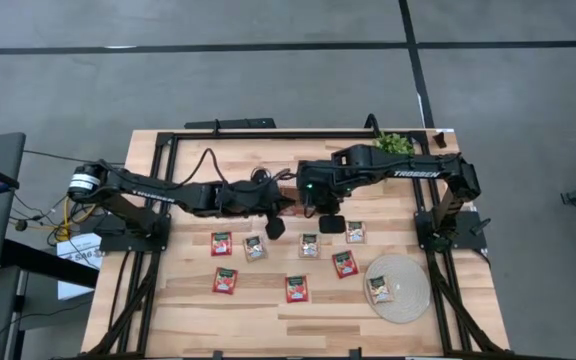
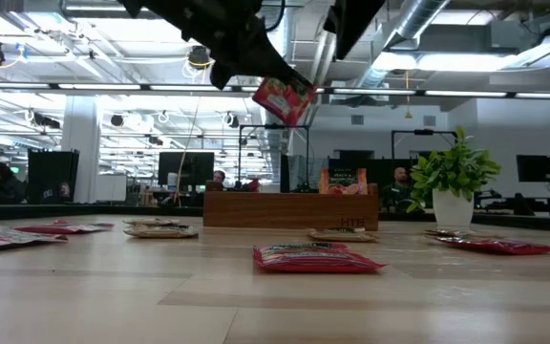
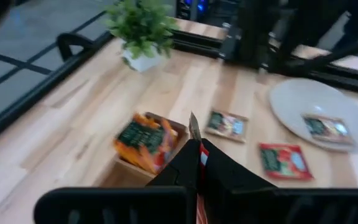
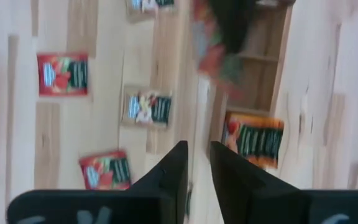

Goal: Pick & Place Tea
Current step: Put the red tea bag into the middle section of the wooden organizer

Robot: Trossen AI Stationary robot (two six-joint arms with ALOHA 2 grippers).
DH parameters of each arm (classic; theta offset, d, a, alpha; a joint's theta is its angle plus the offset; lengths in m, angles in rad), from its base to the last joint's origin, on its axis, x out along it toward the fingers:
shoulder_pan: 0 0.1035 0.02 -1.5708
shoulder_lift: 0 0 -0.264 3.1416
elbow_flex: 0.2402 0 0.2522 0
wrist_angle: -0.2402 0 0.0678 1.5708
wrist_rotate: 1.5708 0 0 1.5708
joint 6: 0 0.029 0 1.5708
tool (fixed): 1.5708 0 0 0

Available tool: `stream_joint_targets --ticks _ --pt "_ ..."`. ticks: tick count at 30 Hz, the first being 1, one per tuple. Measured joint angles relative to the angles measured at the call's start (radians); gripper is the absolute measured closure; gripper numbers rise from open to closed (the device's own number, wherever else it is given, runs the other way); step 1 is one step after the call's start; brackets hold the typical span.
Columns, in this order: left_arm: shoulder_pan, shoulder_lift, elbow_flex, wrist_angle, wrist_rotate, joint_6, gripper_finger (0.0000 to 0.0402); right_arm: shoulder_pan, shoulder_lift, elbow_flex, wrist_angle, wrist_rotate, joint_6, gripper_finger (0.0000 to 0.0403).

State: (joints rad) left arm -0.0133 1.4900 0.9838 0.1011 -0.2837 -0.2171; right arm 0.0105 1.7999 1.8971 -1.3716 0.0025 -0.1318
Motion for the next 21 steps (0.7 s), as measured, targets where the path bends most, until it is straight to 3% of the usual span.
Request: stream_joint_targets --ticks 9,21 --pt "0.12 0.11 0.001 0.129 0.13 -0.065 0.0401 0.003 -0.125 -0.036 -0.075 -0.001 -0.02 0.0358" --pt "0.205 0.228 -0.006 0.247 0.222 -0.018 0.0402 0.013 -0.494 -0.319 0.144 -0.004 0.099 0.0378"
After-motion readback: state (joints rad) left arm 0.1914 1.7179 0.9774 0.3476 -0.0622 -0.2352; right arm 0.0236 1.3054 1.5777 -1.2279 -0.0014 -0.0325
